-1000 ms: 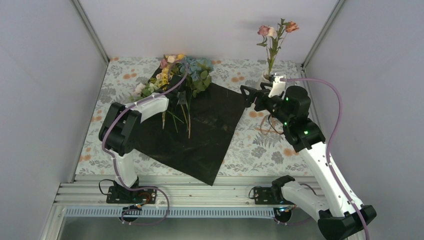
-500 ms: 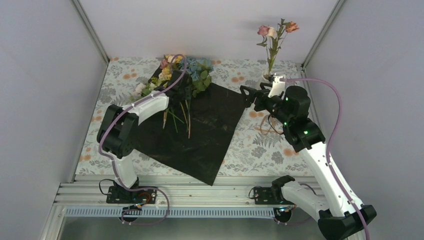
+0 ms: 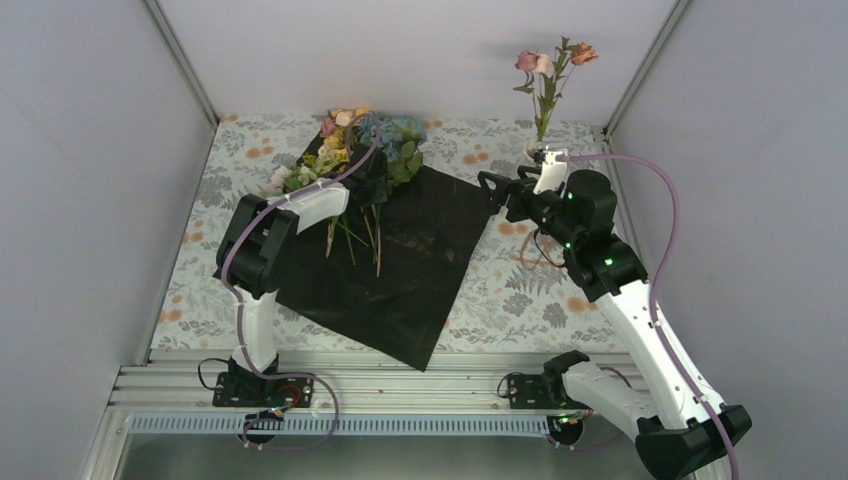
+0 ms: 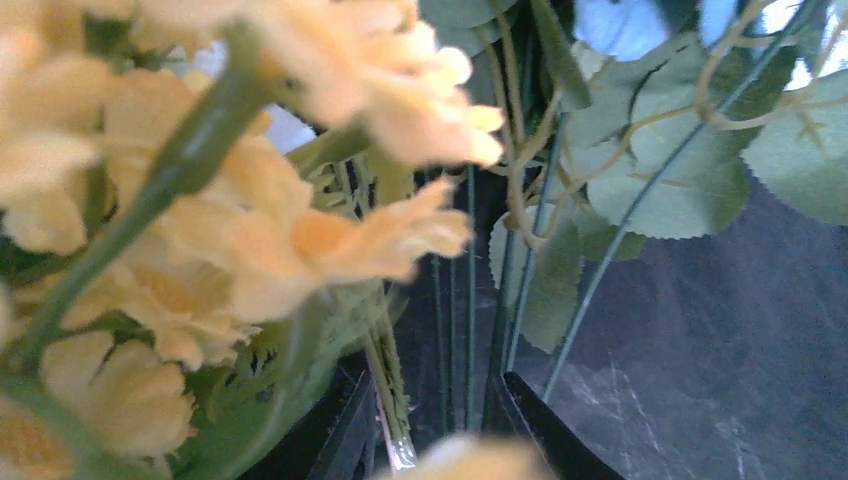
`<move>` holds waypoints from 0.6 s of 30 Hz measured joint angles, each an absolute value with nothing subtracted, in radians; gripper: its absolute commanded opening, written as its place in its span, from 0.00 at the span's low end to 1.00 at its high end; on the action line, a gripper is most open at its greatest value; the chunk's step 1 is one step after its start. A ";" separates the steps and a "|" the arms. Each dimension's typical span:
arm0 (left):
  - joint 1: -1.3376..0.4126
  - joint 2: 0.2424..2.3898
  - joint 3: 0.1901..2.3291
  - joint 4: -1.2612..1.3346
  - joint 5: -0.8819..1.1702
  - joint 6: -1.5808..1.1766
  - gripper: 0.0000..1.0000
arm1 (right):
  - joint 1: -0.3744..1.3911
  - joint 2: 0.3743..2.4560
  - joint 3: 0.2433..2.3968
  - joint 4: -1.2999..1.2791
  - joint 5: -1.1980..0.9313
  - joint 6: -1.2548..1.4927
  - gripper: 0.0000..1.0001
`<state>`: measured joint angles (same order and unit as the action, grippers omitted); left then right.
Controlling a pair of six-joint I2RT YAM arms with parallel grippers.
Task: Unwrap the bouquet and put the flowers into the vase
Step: Pick up the fake flower from the wrapping paper.
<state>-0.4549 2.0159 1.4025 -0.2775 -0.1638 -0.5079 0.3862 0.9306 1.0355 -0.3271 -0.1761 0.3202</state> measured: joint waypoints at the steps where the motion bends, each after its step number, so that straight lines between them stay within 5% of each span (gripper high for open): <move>1: -0.452 2.020 1.402 -0.277 -0.163 -0.510 0.30 | 0.387 0.931 1.036 -0.327 -0.176 0.320 0.99; 18: -0.423 2.109 1.449 -0.268 -0.172 -0.536 0.25 | 0.390 0.931 1.036 -0.327 -0.176 0.320 0.99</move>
